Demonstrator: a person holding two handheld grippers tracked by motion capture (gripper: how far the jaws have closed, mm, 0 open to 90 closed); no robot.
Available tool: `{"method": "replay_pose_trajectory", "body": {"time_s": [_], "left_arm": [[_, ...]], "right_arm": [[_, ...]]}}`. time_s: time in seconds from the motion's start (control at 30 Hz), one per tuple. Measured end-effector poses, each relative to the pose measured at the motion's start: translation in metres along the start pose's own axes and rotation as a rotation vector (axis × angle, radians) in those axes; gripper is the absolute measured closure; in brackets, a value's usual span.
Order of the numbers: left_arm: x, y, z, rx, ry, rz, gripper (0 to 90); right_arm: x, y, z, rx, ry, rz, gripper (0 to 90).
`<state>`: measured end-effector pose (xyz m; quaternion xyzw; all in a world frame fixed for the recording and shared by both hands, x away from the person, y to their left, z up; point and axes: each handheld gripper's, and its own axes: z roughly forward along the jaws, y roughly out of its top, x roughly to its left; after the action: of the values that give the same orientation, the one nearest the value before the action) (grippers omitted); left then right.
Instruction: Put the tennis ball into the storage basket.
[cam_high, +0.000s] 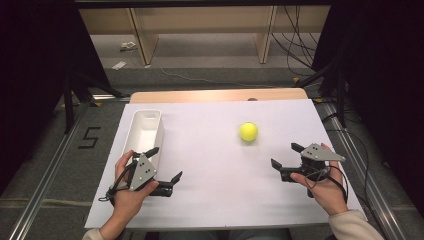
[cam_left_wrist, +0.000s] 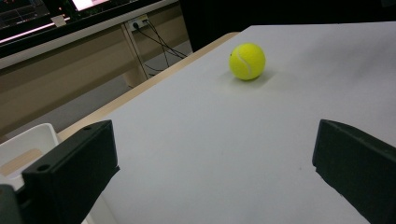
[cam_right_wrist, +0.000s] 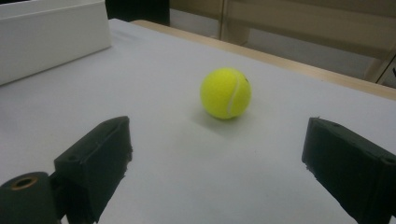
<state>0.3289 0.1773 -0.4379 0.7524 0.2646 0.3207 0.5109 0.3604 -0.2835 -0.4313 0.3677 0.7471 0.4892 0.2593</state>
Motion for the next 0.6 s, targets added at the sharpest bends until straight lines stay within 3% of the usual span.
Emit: {"method": "replay_pose_trajectory", "body": {"time_s": [0.6], "left_arm": [[0.0016, 0.0005, -0.0035, -0.008, -0.001, -0.003, 0.0]], "right_arm": [[-0.0003, 0.0007, 0.0011, -0.005, -0.002, -0.002, 9.7]]}}
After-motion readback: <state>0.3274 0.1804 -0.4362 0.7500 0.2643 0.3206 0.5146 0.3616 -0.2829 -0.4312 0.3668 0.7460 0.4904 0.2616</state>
